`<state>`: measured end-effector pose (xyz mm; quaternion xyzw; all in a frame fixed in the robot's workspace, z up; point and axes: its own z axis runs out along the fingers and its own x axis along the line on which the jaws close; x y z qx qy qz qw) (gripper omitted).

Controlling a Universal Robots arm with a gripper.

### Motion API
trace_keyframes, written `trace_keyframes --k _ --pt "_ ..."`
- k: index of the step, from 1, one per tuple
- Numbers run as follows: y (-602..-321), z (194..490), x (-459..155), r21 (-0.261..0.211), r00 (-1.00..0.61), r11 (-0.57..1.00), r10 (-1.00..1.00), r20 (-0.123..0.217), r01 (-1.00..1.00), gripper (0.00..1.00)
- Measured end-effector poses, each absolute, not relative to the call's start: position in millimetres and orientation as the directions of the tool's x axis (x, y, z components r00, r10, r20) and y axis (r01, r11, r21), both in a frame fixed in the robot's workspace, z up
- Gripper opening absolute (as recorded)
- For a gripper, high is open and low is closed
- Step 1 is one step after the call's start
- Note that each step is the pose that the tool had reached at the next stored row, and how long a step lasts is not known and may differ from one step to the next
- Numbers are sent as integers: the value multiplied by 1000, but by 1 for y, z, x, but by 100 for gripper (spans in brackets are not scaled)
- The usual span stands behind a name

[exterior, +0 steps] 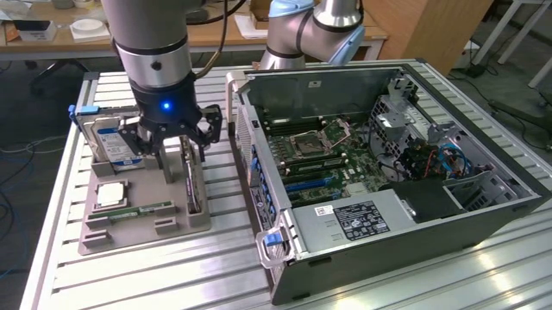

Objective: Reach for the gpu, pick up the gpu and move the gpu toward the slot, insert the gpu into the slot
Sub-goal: 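Pick up the gpu and move the gpu toward the slot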

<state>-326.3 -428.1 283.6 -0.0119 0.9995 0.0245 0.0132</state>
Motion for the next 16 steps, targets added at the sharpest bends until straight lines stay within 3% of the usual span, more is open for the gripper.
trace_keyframes --k 16 --pt "-428 255 -326 49 -999 999 -23 -27 -24 71"
